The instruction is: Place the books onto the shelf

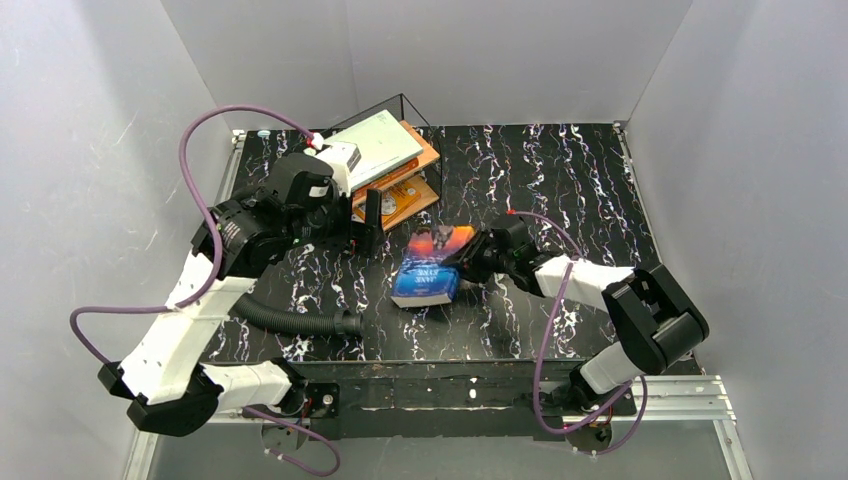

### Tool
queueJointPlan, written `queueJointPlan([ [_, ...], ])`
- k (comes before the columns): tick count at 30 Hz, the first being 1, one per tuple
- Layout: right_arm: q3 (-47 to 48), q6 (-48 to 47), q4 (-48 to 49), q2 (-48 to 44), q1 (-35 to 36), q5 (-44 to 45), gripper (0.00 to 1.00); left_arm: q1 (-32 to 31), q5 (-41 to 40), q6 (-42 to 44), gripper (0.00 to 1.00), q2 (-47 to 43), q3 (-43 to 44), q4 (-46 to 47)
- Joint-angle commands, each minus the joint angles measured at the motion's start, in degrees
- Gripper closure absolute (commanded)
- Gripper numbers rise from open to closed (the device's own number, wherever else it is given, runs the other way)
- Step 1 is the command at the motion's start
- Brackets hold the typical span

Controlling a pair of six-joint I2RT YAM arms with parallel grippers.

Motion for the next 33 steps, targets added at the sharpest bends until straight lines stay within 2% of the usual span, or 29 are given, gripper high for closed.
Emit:
queueJointPlan([
  [1,6.3,-3.5,-24.7,-2.2,-0.1,8.0,0.99,0.2,1.0,-0.3,0.02,0.6,-1.0,-0.6],
  [5,9.2,-4.3,-35.0,-1.5,0.0,12.1,0.99,0.2,1.0,-0.4,0.02,0.7,-1.2,-0.6],
  [9,8.4,-4.5,-36.1,-1.2,-0.4,12.1,0.99,0.3,0.9,-0.7,0.02,0.4,-1.9,-0.1],
  [11,6.8,-5.0,-30.5,-1.3,-0.7,7.8,0.99,0.2,1.0,-0.9,0.02,0.3,-2.2,0.1],
  [12,3.4,-4.3,-24.4,-2.5,-0.7,6.2,0.99,0.2,1.1,-0.9,0.02,0.3,-2.3,0.0],
  [13,0.2,-2.8,-13.8,-4.1,-0.6,5.1,0.99,0.2,1.1,-0.8,0.02,0.3,-2.2,0.0],
  [14,-3.3,-1.3,-8.7,-5.8,-0.6,4.7,0.99,0.2,0.9,-0.7,0.02,0.2,-2.2,-0.1],
  [15,-6.0,-0.8,2.1,-7.1,-0.7,4.5,0.99,0.2,0.8,-0.6,0.02,0.0,-2.2,-0.2],
  [18,-9.7,-4.7,20.4,-9.3,-0.8,1.5,0.99,0.3,0.0,-0.2,0.02,-0.6,-2.4,-0.3],
  [22,-4.0,-8.5,23.8,-6.8,-1.5,-6.9,0.99,0.3,-0.2,-0.2,0.02,-0.6,-2.3,-0.4],
  [33,6.6,-7.5,26.6,3.4,-1.9,-25.0,0.99,0.4,-1.1,0.3,0.02,-1.4,-3.0,-0.7],
])
